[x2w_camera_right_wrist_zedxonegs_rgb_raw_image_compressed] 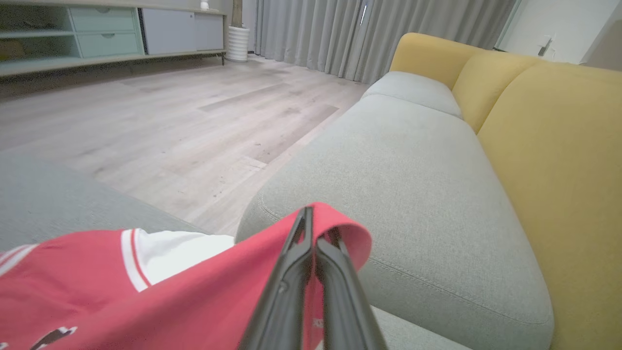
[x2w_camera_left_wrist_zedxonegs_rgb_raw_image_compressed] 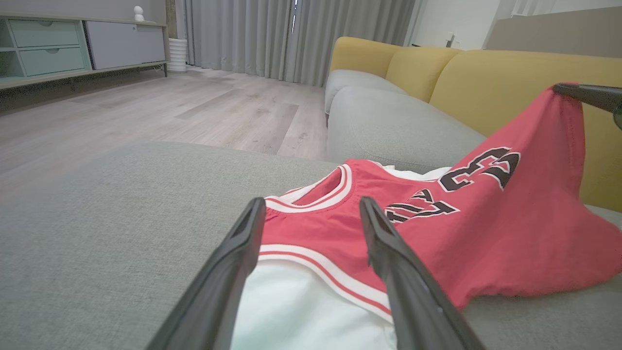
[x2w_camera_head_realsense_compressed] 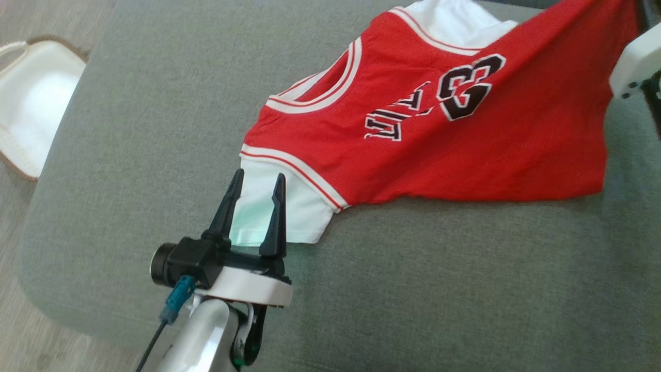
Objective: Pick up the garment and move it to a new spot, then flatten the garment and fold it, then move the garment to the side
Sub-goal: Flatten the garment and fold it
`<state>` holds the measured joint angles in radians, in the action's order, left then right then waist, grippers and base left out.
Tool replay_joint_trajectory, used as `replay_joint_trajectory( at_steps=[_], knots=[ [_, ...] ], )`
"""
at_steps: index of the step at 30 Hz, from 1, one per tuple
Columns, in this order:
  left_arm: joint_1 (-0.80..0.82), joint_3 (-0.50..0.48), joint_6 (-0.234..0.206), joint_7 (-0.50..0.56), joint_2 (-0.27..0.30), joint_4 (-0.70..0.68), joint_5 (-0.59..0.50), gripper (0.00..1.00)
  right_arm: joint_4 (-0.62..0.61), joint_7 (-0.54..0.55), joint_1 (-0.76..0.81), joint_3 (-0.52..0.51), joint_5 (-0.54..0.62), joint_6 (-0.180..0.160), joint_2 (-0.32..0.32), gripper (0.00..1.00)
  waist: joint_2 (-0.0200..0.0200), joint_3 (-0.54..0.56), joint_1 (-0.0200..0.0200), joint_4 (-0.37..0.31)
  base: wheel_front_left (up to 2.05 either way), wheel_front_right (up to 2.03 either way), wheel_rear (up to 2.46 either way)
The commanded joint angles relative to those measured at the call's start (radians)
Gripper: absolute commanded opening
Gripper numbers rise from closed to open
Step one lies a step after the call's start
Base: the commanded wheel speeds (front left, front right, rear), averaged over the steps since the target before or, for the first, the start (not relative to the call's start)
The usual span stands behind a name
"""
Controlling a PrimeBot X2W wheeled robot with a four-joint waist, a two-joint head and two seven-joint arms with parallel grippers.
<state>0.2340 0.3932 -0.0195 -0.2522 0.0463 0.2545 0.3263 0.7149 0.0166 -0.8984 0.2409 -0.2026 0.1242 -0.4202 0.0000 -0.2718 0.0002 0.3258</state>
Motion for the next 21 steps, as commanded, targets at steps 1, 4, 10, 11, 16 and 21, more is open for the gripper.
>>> replay_joint_trajectory(
  at_steps=[1,4,10,11,16,21],
  knots=[
    [0.042,-0.023,-0.01,-0.01,0.004,-0.035,0.008,1.0,0.039,-0.022,-0.055,0.016,0.033,0.007,-0.018,1.0,0.0,-0.022,-0.0002,0.018,0.0,0.0,0.0],
    [0.047,-0.02,-0.014,-0.01,0.004,-0.036,0.011,1.0,0.156,-0.033,-0.098,0.023,0.076,0.007,-0.022,1.0,0.0,-0.03,-0.0002,0.019,0.0,0.0,0.0],
    [0.049,-0.042,-0.022,-0.01,0.004,-0.035,0.006,1.0,0.271,-0.091,-0.146,0.034,0.106,0.007,0.014,1.0,0.0,-0.019,-0.0002,-0.024,0.0,0.0,0.0],
    [0.048,-0.047,-0.021,-0.01,0.004,-0.034,0.003,1.0,0.28,-0.105,-0.15,0.035,0.099,0.007,0.021,1.0,0.0,-0.014,-0.0002,-0.036,0.0,0.0,0.0],
    [0.045,-0.073,-0.017,-0.01,0.004,-0.038,-0.008,1.0,0.287,-0.168,-0.154,0.031,0.068,0.007,0.049,1.0,0.0,0.011,-0.0002,-0.086,0.0,0.0,0.0],
    [0.039,-0.104,-0.012,-0.01,0.004,-0.046,-0.023,1.0,0.234,-0.241,-0.119,0.026,0.015,0.007,0.094,1.0,0.0,0.051,-0.0002,-0.142,0.0,0.0,0.0]
  ],
)
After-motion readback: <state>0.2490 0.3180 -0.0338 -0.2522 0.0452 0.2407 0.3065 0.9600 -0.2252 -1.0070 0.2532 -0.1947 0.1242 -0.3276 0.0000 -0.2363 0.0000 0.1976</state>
